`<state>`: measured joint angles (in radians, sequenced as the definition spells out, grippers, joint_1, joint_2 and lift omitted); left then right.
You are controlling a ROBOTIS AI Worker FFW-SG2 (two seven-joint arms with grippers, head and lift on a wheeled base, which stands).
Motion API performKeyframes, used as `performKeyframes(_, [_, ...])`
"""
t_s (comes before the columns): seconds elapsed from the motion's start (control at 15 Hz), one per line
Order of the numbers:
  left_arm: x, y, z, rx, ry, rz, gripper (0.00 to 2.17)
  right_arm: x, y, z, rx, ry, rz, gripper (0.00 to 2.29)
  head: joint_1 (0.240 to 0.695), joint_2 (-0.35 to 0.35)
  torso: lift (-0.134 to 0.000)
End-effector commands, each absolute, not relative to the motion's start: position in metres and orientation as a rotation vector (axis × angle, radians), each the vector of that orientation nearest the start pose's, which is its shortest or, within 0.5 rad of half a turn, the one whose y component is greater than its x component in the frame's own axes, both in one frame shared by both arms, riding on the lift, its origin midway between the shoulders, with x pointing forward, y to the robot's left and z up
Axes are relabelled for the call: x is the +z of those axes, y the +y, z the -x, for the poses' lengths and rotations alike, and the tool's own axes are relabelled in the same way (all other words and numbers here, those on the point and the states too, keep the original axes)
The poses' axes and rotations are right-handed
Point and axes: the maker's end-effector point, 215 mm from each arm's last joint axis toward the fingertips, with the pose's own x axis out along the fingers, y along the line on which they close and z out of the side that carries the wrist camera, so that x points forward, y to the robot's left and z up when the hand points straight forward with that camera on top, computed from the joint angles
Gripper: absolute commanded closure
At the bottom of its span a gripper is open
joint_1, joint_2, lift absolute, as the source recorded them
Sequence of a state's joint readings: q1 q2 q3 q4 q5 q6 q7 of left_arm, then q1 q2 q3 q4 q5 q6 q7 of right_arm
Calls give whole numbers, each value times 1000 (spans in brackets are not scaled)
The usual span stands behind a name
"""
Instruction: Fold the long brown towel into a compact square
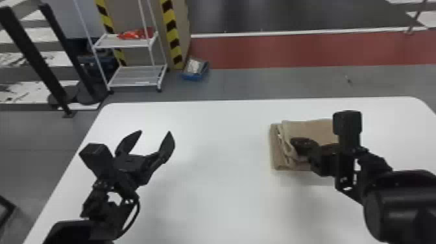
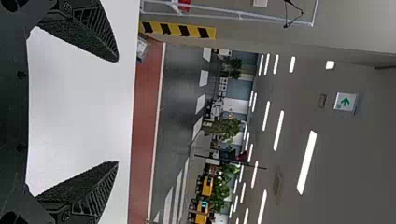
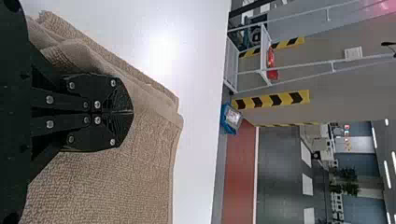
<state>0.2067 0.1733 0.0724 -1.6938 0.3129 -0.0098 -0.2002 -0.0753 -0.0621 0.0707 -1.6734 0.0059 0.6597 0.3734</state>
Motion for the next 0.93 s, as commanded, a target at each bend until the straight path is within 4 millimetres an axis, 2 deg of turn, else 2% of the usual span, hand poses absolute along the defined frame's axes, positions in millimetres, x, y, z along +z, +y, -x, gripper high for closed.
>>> performKeyframes(0.0, [-370, 275, -530, -143, 49, 135, 103, -429, -113, -555, 475, 484, 6, 2051, 695, 126, -125])
performKeyframes(0.13, [-368, 276, -530, -143, 42, 136, 103, -428, -86, -540, 550, 483, 3, 2051, 695, 159, -125])
performKeyframes(0.33, [-369, 277, -530, -142, 42, 137, 103, -434, -60, -518, 624, 499, -5, 2051, 695, 193, -125])
performKeyframes(0.47, [-369, 278, -530, -142, 41, 137, 103, -427, -46, -500, 686, 488, -23, 2051, 695, 222, -125])
performKeyframes(0.6, [-366, 277, -531, -143, 37, 139, 103, -424, -42, -487, 714, 497, -35, 2051, 695, 239, -125])
performKeyframes(0.73, [-365, 277, -531, -145, 36, 137, 103, -430, -38, -471, 754, 531, -69, 2051, 695, 248, -125])
performKeyframes(0.8, [-365, 277, -531, -145, 36, 137, 103, -414, -35, -468, 792, 503, -76, 2051, 695, 255, -125])
performKeyframes(0.87, [-365, 277, -531, -145, 36, 137, 103, -416, -41, -463, 792, 511, -86, 2051, 695, 260, -125])
